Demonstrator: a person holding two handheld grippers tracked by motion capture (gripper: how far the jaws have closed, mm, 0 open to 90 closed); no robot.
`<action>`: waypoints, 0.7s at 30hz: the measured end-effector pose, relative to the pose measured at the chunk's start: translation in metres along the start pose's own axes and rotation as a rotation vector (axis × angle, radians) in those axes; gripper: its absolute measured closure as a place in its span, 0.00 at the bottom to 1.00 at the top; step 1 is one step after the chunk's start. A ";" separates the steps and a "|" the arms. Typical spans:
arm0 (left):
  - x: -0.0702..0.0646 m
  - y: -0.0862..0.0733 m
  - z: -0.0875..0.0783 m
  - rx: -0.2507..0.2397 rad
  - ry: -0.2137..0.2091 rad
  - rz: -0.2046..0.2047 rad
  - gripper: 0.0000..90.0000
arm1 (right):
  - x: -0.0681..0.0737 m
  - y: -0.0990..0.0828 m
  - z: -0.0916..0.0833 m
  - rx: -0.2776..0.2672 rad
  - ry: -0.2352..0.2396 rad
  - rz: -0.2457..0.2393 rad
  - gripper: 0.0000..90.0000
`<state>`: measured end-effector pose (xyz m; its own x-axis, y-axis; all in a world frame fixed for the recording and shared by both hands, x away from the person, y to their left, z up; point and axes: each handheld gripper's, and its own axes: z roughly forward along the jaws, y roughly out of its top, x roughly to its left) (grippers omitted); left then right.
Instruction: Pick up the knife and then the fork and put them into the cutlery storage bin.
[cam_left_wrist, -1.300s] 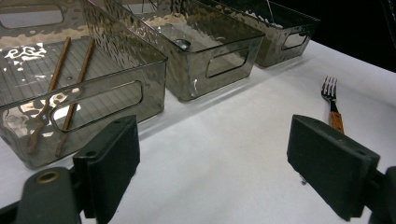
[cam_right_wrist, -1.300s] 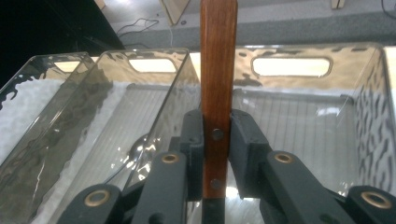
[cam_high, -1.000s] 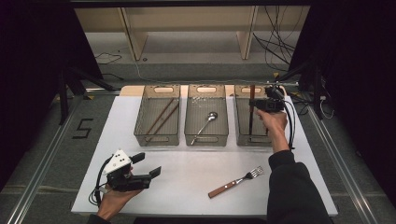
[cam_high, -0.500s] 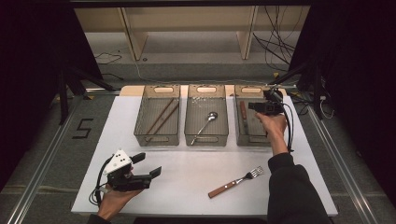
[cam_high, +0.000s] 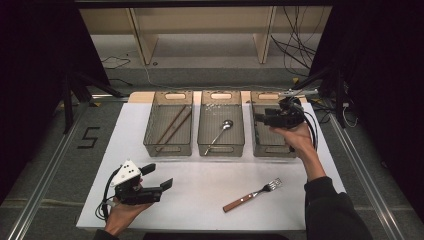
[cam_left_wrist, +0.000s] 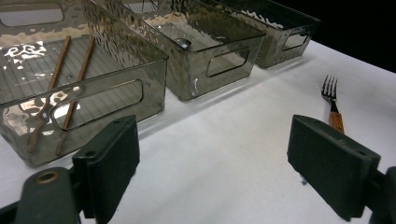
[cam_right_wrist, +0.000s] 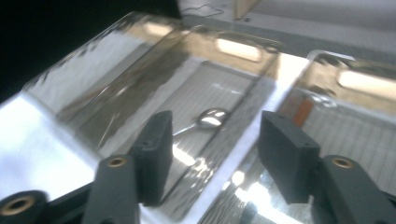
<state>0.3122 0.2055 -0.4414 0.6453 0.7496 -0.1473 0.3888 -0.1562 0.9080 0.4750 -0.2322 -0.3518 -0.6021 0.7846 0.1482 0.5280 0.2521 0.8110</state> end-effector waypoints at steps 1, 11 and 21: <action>0.000 0.000 0.000 -0.001 -0.001 -0.002 0.18 | 0.006 0.000 -0.002 0.009 0.017 -0.036 0.46; 0.002 0.000 -0.002 -0.010 -0.007 -0.015 0.18 | 0.053 -0.011 -0.016 0.073 0.159 -0.245 0.38; 0.002 0.000 -0.003 -0.021 -0.020 -0.033 0.18 | 0.088 -0.035 -0.007 0.182 0.231 -0.362 0.36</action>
<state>0.3120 0.2090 -0.4403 0.6454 0.7412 -0.1847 0.3963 -0.1182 0.9105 0.3995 -0.1759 -0.3634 -0.8738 0.4861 0.0124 0.3429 0.5980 0.7244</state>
